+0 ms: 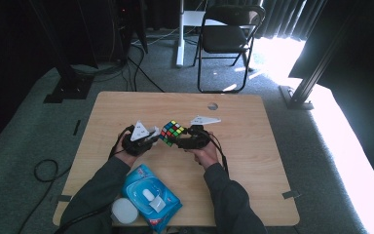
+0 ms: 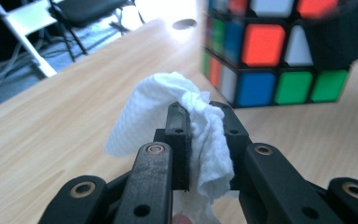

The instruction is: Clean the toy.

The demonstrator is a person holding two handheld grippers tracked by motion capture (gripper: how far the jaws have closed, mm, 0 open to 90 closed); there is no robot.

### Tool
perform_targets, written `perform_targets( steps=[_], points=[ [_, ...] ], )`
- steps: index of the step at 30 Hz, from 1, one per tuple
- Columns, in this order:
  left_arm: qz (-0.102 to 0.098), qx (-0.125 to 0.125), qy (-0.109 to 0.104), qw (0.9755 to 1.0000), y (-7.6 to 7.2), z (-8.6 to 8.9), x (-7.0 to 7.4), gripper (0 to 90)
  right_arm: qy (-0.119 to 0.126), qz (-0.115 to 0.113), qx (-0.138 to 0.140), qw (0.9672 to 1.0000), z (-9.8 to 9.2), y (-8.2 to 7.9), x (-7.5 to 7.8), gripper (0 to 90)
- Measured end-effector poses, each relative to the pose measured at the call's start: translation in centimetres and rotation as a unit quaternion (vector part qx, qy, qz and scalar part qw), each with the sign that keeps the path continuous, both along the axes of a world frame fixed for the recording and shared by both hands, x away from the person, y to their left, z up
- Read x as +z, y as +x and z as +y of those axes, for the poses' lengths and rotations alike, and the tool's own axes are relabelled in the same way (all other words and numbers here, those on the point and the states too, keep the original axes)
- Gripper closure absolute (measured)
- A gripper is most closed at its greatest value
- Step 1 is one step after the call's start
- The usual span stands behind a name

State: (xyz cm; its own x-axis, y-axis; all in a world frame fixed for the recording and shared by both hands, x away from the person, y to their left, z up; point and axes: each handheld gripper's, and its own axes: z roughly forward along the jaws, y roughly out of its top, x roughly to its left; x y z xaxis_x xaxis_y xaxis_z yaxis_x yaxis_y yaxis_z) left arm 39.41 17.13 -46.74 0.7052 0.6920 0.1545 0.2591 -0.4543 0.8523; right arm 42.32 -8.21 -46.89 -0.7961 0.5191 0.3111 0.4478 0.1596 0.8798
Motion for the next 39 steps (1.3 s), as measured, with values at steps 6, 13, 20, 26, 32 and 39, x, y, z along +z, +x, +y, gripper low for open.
perform_targets(
  steps=[6, 13, 20, 26, 32, 39],
  points=[
    [-0.006, 0.013, -0.003, 0.9999, 0.2, 0.7, 0.6, 78.7, -0.019, -0.002, 0.000, 0.9998, 0.4, -0.1, -0.6, 34.2],
    [-0.003, 0.032, -0.002, 0.9995, 0.3, 1.4, 0.7, 78.6, -0.049, -0.016, -0.002, 0.9987, 0.8, -0.2, -1.0, 34.2],
    [0.000, 0.048, 0.007, 0.9988, 0.4, 2.0, 0.3, 77.9, -0.102, -0.035, -0.007, 0.9942, 1.3, -0.3, -1.8, 34.1],
    [0.008, 0.069, 0.015, 0.9975, 0.5, 2.7, -0.4, 77.9, -0.117, -0.038, -0.008, 0.9924, 1.2, -0.3, -2.6, 34.1],
    [0.016, 0.083, 0.016, 0.9962, 0.7, 3.3, -1.1, 78.1, -0.136, -0.037, -0.019, 0.9898, 0.8, -0.1, -3.3, 34.1],
    [0.024, 0.092, 0.018, 0.9953, 0.8, 3.6, -1.7, 77.4, -0.148, -0.027, -0.030, 0.9881, 0.6, 0.1, -4.4, 34.1]
  ],
)
